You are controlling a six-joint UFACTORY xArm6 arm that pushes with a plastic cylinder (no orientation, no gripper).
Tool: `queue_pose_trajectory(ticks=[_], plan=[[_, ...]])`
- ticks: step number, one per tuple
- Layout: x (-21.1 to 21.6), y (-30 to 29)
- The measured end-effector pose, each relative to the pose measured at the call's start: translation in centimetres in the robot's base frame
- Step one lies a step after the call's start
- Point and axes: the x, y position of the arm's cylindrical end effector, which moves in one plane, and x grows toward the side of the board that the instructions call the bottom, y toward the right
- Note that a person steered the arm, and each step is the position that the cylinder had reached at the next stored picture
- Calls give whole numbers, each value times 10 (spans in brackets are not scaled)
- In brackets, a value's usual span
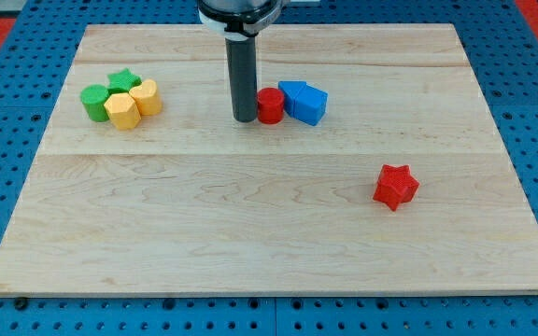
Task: Move your arm slightly down
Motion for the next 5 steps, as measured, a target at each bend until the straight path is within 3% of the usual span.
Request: queue_pose_trajectory(ticks=[1, 3, 5], plan=[[20, -2], [103, -11], [118, -11]])
